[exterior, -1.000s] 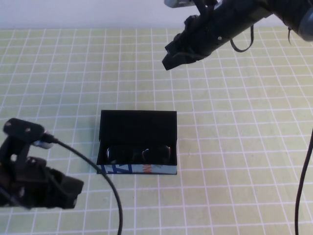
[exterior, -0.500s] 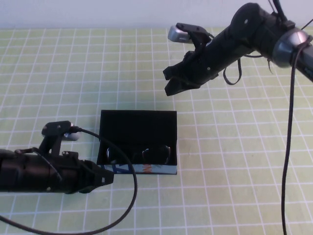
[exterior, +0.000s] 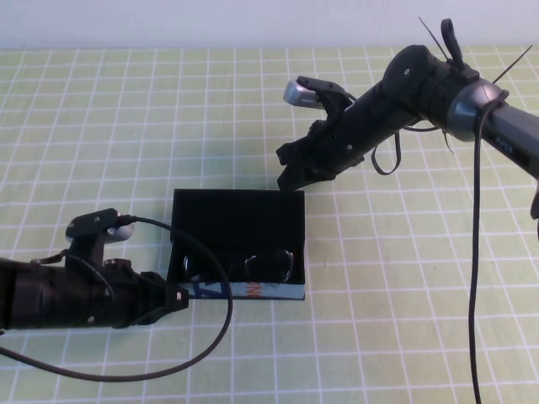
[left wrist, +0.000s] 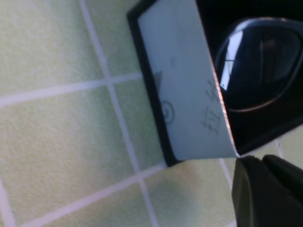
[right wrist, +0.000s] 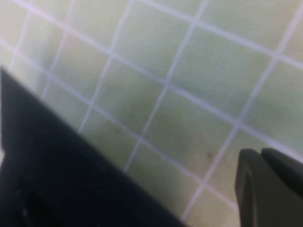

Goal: Return glasses to glasses case
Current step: Close the glasses case

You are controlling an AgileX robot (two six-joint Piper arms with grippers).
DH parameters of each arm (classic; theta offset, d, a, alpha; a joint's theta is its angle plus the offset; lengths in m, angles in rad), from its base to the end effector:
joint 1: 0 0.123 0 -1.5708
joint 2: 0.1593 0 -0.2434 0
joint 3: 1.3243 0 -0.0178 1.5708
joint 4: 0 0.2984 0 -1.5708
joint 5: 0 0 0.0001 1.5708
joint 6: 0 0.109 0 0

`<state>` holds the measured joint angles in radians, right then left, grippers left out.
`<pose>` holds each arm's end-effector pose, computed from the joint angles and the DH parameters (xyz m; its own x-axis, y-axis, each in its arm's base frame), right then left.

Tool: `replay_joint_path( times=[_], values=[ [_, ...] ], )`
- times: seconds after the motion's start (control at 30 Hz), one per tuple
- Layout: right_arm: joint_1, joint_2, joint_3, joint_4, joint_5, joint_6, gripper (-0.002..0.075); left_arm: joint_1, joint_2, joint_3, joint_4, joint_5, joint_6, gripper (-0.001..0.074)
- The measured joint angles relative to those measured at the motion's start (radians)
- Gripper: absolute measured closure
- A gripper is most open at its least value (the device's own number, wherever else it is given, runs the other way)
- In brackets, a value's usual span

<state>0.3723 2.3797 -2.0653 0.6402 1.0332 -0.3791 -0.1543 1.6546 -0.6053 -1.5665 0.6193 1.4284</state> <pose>0.4758 0.2459 0.1253 -0.8460 -0.3439 -0.4074 -0.5161 0.7198 0.4642 0.2811 -0.1078 0.0517 -0.8665 0.0221 -0.4987 0.3364 0.7640 -0.5506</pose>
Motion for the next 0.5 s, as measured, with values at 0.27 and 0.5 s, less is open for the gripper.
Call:
replay_joint_path(
  times=[0.27, 0.5],
  values=[
    [0.000, 0.000, 0.000, 0.031, 0.078, -0.057, 0.0742, 0.000, 0.000, 0.000, -0.073, -0.040, 0.053, 0.0738],
    [-0.002, 0.000, 0.000, 0.171, 0.163, -0.141, 0.0742, 0.000, 0.002, 0.000, -0.090, -0.044, 0.074, 0.0738]
  ],
)
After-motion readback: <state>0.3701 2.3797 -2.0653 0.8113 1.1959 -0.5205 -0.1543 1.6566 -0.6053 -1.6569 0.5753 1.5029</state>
